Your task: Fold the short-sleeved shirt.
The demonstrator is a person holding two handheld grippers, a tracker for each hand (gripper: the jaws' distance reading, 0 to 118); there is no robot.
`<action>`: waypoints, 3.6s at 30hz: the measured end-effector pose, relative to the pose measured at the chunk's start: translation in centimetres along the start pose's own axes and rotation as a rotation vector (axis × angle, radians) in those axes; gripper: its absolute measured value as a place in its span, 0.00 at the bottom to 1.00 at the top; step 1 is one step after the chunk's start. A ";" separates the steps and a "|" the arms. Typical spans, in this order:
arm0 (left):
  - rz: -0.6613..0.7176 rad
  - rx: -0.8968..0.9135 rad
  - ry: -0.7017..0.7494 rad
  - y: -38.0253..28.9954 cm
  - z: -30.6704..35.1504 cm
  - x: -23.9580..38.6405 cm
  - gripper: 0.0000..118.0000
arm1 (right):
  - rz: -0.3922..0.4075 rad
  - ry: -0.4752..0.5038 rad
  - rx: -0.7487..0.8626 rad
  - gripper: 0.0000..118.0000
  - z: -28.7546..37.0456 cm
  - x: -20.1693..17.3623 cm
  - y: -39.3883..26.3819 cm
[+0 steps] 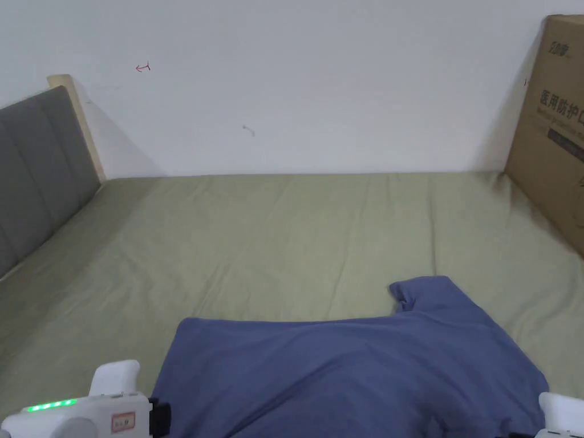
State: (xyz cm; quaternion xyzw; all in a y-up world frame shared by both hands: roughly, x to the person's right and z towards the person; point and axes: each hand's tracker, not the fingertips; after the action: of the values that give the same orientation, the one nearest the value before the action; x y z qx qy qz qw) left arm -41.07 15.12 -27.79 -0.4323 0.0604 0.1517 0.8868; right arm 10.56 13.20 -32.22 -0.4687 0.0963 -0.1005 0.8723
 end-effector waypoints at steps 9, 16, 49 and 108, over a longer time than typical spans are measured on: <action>0.000 -0.090 0.138 12.3 -11.9 0.3 0.96 | -0.012 0.008 -0.040 0.00 -3.7 -0.4 2.7; -0.025 -0.138 0.168 16.3 -20.3 -0.8 0.93 | 0.001 -0.002 -0.073 0.00 -5.4 -0.1 3.7; -0.105 -0.151 0.118 15.5 -16.6 1.4 0.01 | 0.118 -0.206 -0.251 0.73 -23.5 4.9 24.4; -0.184 0.609 0.120 50.5 17.6 14.8 0.01 | 0.021 -0.058 0.501 0.01 23.0 -10.1 55.7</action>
State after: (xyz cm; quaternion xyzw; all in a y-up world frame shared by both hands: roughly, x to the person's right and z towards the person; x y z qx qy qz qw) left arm -43.67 61.40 -58.21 -0.1591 0.1160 0.0202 0.9802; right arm 11.65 64.30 -65.65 -0.2394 0.0482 -0.0990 0.9647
